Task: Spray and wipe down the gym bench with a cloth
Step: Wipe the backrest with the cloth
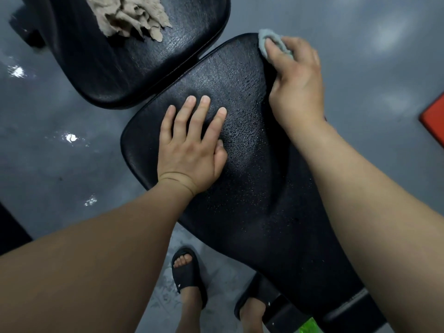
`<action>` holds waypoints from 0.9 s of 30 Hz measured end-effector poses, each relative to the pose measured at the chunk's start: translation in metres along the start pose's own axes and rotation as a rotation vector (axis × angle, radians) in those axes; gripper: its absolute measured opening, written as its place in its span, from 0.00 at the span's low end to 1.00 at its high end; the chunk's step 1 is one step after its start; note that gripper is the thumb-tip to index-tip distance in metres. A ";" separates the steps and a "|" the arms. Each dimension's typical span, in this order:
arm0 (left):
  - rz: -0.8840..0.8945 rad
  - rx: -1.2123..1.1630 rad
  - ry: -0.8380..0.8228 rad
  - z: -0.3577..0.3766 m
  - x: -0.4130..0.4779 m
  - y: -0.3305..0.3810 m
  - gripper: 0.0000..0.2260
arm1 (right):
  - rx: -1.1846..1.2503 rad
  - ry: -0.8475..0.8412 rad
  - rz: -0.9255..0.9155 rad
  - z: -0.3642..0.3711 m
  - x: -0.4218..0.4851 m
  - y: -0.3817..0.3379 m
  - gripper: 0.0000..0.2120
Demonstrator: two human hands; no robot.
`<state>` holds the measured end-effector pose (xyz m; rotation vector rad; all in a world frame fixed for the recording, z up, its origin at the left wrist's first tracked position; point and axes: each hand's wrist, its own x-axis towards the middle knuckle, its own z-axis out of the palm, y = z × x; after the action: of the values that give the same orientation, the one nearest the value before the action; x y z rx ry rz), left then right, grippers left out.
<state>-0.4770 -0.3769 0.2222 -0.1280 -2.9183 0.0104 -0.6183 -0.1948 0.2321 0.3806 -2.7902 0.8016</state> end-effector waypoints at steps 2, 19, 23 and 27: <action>-0.001 0.003 0.001 0.000 0.000 0.000 0.24 | 0.000 -0.023 0.030 -0.003 -0.004 0.010 0.24; -0.006 0.015 0.013 0.001 -0.002 0.002 0.24 | -0.094 -0.015 0.135 -0.014 -0.078 -0.006 0.27; -0.005 0.019 0.019 0.000 -0.001 0.002 0.24 | -0.082 -0.153 -0.014 -0.024 -0.122 -0.008 0.28; -0.002 0.021 0.018 0.001 -0.001 0.003 0.24 | -0.124 -0.018 0.082 -0.016 -0.077 0.006 0.25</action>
<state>-0.4761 -0.3740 0.2212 -0.1217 -2.8992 0.0392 -0.5452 -0.1666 0.2215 0.2556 -2.8703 0.6410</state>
